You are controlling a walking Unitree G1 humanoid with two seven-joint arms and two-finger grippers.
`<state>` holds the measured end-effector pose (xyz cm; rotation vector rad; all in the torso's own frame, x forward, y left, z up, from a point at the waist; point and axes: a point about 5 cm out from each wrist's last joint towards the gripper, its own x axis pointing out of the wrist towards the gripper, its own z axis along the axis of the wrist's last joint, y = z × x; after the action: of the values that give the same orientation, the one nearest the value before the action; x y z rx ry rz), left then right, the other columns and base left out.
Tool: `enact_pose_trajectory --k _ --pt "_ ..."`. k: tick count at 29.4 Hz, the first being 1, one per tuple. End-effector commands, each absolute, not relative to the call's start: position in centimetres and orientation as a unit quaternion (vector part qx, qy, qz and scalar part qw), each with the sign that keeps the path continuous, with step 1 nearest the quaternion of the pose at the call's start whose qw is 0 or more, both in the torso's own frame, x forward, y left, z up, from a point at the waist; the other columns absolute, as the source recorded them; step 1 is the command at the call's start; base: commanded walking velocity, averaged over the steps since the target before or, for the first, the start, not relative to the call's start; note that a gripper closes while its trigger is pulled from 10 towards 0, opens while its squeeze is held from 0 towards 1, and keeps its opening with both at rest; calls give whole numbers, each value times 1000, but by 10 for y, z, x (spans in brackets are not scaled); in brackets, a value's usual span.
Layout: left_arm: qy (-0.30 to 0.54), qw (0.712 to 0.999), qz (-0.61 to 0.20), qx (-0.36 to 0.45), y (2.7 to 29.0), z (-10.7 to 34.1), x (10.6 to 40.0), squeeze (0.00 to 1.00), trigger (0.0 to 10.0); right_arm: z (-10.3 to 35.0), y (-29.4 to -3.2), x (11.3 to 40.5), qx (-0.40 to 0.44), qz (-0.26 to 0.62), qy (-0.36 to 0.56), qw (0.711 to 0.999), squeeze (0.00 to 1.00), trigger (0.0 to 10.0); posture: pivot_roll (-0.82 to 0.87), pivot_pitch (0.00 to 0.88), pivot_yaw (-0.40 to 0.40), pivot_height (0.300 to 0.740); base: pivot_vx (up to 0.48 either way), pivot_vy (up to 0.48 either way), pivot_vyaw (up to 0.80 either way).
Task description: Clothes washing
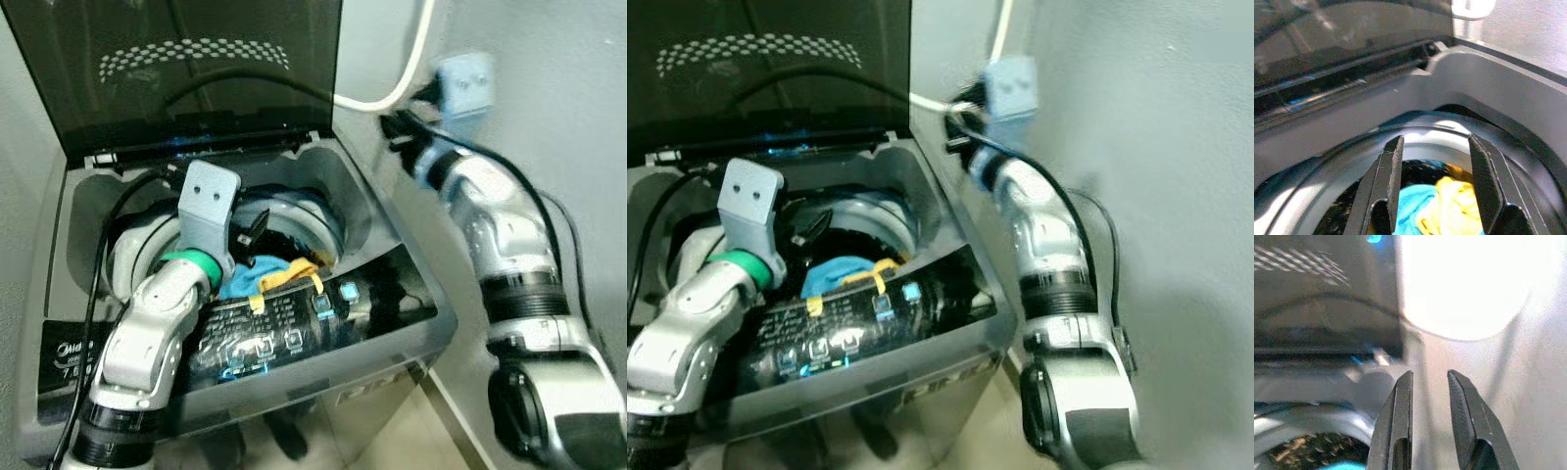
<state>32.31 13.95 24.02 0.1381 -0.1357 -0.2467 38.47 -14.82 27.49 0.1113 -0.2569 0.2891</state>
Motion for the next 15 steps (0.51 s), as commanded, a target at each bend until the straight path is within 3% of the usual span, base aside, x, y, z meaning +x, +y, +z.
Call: enact_pose_trajectory --k 1,9,15 --pt "-78 989 -109 63 139 244 327 0 10000 279 -147 375 82 130 -170 973 0 10000 128 25 43 740 0 0 0" --pt "-97 988 -110 42 130 251 332 0 10000 252 -115 354 63 172 -178 967 0 10000 94 21 67 740 0 0 0" --pt "-92 990 -105 31 126 247 332 0 10000 240 -112 347 84 166 -161 969 0 10000 99 15 56 740 0 0 0"
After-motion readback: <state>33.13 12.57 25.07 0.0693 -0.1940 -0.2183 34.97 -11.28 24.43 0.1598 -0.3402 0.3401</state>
